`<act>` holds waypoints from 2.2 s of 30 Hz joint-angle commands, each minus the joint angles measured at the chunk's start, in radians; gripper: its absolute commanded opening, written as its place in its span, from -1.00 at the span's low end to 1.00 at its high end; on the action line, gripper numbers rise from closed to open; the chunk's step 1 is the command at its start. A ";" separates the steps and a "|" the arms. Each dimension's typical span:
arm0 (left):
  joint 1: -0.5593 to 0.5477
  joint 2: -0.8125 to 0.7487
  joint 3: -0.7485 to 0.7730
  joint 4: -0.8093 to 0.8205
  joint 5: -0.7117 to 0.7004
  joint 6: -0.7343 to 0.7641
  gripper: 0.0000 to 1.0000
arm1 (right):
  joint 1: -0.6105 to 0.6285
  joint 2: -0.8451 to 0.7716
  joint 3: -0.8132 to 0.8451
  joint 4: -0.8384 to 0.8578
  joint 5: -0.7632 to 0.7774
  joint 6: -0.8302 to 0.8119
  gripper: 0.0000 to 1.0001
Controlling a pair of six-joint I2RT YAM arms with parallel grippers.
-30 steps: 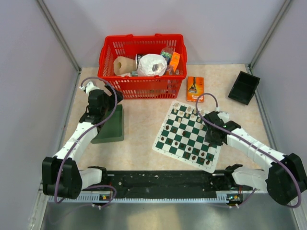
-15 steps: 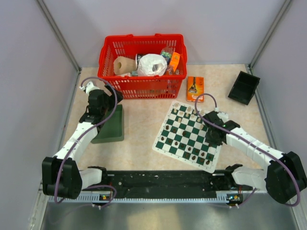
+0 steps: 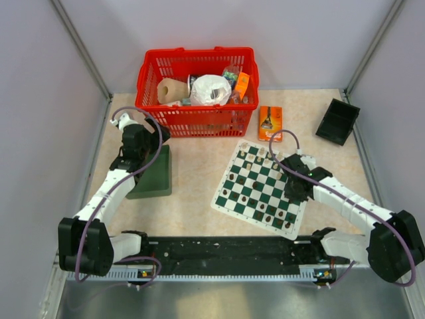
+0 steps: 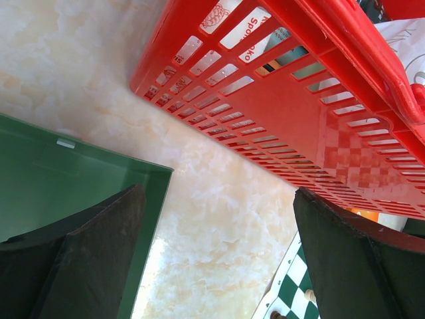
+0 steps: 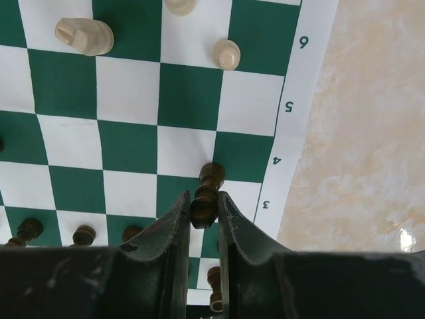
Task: Set up the chess pieces on the board
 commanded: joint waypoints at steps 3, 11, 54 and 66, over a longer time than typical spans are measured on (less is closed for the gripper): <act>0.006 -0.002 -0.001 0.044 0.006 0.004 0.98 | -0.011 -0.068 0.075 0.006 -0.058 -0.066 -0.88; 0.006 0.000 -0.004 0.048 0.009 -0.004 0.97 | 0.025 -0.141 0.154 0.023 -0.178 -0.125 -0.91; 0.006 -0.003 -0.004 0.052 0.013 0.001 0.98 | 0.542 0.143 0.154 0.197 -0.140 -0.066 -0.92; 0.006 -0.007 -0.005 0.050 0.012 0.004 0.97 | 0.544 0.183 0.151 0.189 -0.132 -0.070 -0.92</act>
